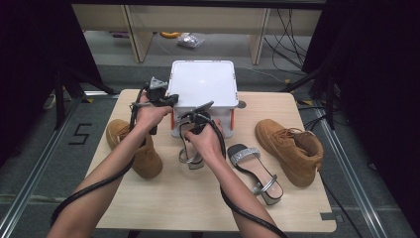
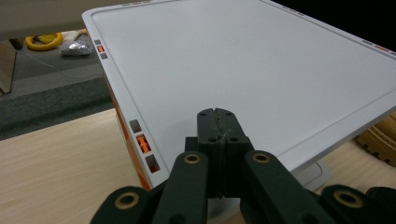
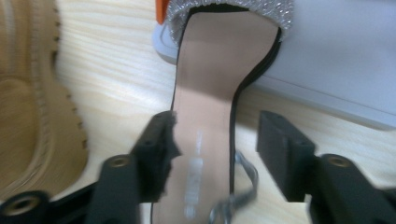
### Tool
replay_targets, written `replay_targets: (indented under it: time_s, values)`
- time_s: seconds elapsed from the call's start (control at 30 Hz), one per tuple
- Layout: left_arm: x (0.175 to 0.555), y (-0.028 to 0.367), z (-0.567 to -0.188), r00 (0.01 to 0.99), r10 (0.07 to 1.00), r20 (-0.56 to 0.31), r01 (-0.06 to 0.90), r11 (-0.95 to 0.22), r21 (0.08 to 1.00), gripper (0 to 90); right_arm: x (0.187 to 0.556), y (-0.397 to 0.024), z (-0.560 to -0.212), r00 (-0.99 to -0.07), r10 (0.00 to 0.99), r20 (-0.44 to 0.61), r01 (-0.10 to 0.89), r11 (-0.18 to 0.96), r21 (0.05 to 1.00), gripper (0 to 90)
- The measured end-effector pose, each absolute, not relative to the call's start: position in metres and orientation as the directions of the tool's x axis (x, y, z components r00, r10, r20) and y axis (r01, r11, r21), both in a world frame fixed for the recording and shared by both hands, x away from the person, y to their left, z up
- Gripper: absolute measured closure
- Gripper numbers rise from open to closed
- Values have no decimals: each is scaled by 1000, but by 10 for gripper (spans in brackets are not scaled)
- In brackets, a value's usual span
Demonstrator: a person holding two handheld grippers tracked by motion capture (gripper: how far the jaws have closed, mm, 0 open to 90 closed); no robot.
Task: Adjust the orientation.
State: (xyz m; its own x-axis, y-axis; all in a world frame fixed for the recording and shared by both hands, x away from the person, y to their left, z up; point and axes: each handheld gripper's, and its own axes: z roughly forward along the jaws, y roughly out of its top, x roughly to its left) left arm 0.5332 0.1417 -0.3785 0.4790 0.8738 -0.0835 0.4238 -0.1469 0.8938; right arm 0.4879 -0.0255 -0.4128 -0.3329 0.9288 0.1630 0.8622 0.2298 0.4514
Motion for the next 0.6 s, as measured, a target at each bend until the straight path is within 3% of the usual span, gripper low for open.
replay_targets:
  time_s: [0.1,0.13,0.2,0.3,0.4,0.6]
  values:
    - [533,142,-378,478,874,-86,426,-145,893,893,478,-34,-403,-334,926,175,860,223,459,622]
    - [533,141,-378,479,874,-82,424,-149,893,893,472,-40,-399,-342,923,177,862,233,450,692]
    - [533,141,-378,477,875,-77,425,-152,892,893,470,-43,-398,-359,917,174,858,250,449,728]
    - [533,142,-378,481,874,-73,428,-161,890,894,459,-52,-400,-391,904,175,867,298,399,852]
    - [533,142,-378,478,874,-84,426,-148,892,894,452,-59,-408,-427,890,161,862,347,371,900]
    - [533,142,-378,481,873,-74,428,-161,889,894,437,-64,-422,-451,876,170,864,381,329,900]
